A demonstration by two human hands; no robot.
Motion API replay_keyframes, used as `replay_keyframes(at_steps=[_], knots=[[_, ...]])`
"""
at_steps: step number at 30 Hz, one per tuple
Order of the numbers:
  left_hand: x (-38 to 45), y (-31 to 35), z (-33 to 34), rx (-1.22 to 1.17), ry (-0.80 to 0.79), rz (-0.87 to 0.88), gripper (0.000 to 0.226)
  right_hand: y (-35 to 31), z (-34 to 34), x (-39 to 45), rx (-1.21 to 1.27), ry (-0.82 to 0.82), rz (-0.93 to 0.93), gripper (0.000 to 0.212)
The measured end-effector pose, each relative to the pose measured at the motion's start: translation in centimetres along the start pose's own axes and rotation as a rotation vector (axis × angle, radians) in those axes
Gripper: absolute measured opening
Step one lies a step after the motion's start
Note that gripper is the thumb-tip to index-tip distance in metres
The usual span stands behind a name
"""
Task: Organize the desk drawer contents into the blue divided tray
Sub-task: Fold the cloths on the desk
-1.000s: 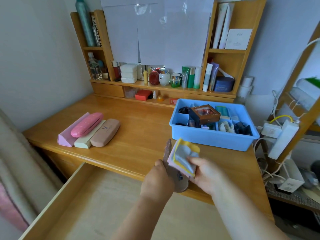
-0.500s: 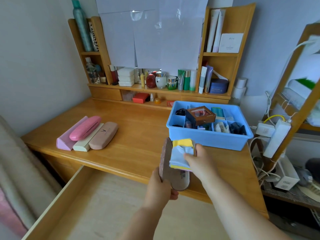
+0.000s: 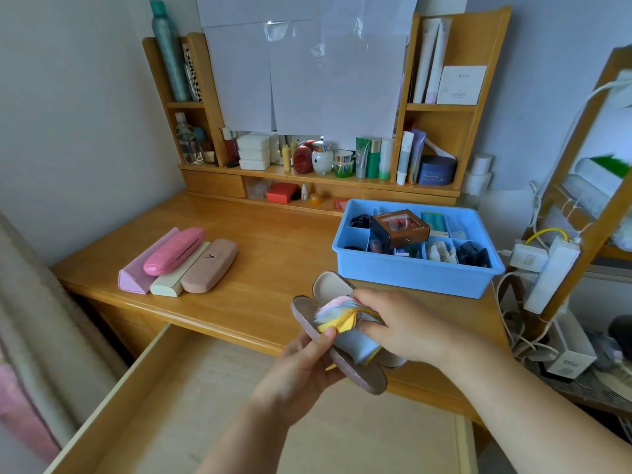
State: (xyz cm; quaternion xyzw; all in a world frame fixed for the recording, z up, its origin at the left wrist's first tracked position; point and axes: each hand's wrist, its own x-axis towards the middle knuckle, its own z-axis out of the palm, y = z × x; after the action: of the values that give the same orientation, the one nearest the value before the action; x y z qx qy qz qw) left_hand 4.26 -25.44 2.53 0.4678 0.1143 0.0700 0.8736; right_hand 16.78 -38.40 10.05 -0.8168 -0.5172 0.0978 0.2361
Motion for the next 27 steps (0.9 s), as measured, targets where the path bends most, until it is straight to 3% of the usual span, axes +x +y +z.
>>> replay_keyframes(at_steps=[4, 5, 6, 8, 9, 10, 14, 19, 22, 27], knots=[[-0.3, -1.1, 0.0, 0.004, -0.01, 0.02, 0.068, -0.6, -2.1, -0.6, 0.033, 0.198, 0.09, 0.007], [-0.4, -1.5, 0.2, 0.021, -0.003, 0.019, 0.068, -0.6, -2.5, -0.8, 0.188, 0.23, 0.118, 0.012], [-0.5, -1.8, 0.4, 0.038, -0.001, 0.018, 0.065, -0.6, -3.0, -1.0, 0.497, 0.206, 0.14, 0.02], [-0.7, -2.2, 0.9, 0.079, -0.006, 0.016, 0.053, -0.7, -3.6, -1.6, 1.255, -0.032, 0.13, 0.031], [-0.8, -2.2, 1.1, 0.098, -0.016, 0.015, 0.049, -0.6, -3.2, -1.8, 1.46, -0.158, 0.132, 0.034], [-0.9, -2.1, 1.3, 0.117, -0.043, 0.018, 0.046, -0.7, -2.8, -2.0, 1.484, -0.278, 0.16, 0.031], [-1.3, -1.6, 1.5, 0.233, -0.127, 0.043, 0.051, -0.4, -0.6, -1.5, 0.865, -0.448, 0.334, 0.024], [-1.2, -2.1, 1.9, 0.164, -0.059, 0.058, 0.047, -0.9, 0.9, -0.6, -0.004, -0.335, 0.266, 0.01], [-1.0, -2.4, 2.1, 0.14, -0.06, 0.092, 0.045, -1.5, 2.2, -1.1, -0.112, -0.164, 0.198, 0.005], [-0.9, -2.0, 1.8, 0.086, -0.028, 0.091, 0.047, -0.9, 4.1, -1.6, -0.155, 0.175, 0.037, 0.033]])
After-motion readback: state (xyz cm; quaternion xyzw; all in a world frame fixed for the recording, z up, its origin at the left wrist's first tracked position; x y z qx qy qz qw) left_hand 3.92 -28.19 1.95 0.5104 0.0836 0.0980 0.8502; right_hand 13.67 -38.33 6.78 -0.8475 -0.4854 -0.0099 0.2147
